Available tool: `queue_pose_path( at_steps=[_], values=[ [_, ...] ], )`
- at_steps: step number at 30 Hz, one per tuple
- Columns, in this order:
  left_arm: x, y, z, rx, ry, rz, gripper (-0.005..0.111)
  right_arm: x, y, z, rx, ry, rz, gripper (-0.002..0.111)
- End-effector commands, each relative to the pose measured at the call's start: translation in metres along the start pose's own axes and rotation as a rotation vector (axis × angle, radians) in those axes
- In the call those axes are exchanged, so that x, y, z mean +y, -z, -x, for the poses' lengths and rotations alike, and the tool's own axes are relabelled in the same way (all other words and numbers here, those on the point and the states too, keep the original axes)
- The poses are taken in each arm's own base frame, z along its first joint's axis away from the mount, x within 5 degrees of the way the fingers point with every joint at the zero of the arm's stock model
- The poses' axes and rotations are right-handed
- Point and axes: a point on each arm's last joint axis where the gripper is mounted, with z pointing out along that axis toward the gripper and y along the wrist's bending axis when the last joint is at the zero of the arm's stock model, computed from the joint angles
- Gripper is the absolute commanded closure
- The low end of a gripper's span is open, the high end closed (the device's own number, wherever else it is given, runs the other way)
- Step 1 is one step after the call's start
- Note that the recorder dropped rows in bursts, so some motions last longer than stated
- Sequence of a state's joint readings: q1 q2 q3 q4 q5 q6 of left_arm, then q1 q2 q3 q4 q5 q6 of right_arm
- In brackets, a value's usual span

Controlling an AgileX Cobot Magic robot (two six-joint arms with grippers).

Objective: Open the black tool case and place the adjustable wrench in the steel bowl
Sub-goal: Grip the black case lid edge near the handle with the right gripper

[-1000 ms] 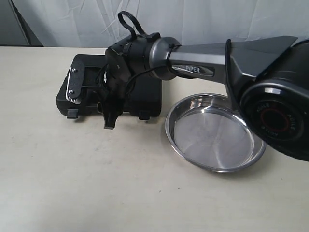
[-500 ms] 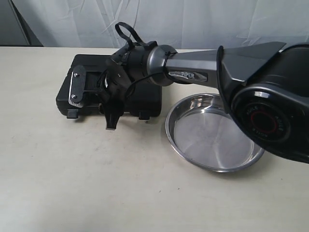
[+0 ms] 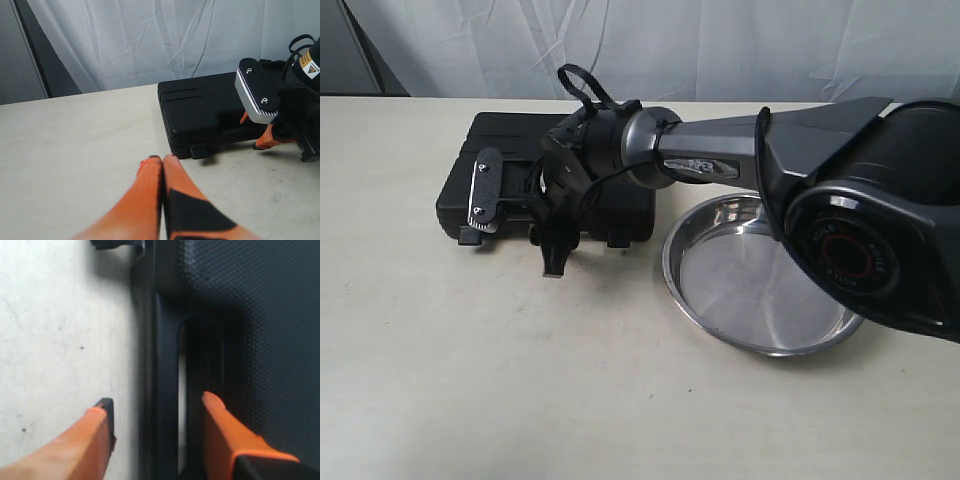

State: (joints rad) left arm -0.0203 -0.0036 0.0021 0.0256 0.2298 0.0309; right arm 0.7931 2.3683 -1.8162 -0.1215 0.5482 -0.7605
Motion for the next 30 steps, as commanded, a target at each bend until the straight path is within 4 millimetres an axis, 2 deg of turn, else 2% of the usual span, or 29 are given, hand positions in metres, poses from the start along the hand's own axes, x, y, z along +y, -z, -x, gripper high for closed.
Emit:
queue_pose_path(
  at_steps=[1, 10, 12, 19, 24, 30],
  values=[
    [0.0, 0.0, 0.0, 0.004, -0.003, 0.0, 0.106, -0.006, 0.003, 0.002, -0.024, -0.002, -0.034, 0.058],
    [0.0, 0.0, 0.0, 0.004, -0.003, 0.0, 0.106, -0.006, 0.003, 0.001, -0.019, -0.003, -0.029, 0.059],
    [0.0, 0.0, 0.0, 0.004, -0.003, 0.0, 0.106, -0.006, 0.003, 0.001, -0.017, -0.003, -0.027, 0.067],
    [0.0, 0.0, 0.0, 0.004, -0.003, 0.0, 0.106, -0.005, 0.003, 0.002, -0.018, -0.001, -0.027, 0.108],
    [0.0, 0.0, 0.0, 0.004, -0.003, 0.0, 0.106, -0.004, 0.003, 0.002, -0.015, -0.005, -0.022, 0.109],
    [0.0, 0.0, 0.0, 0.004, -0.003, 0.0, 0.106, -0.01, 0.017, 0.005, -0.021, -0.011, -0.031, 0.109]
  ],
)
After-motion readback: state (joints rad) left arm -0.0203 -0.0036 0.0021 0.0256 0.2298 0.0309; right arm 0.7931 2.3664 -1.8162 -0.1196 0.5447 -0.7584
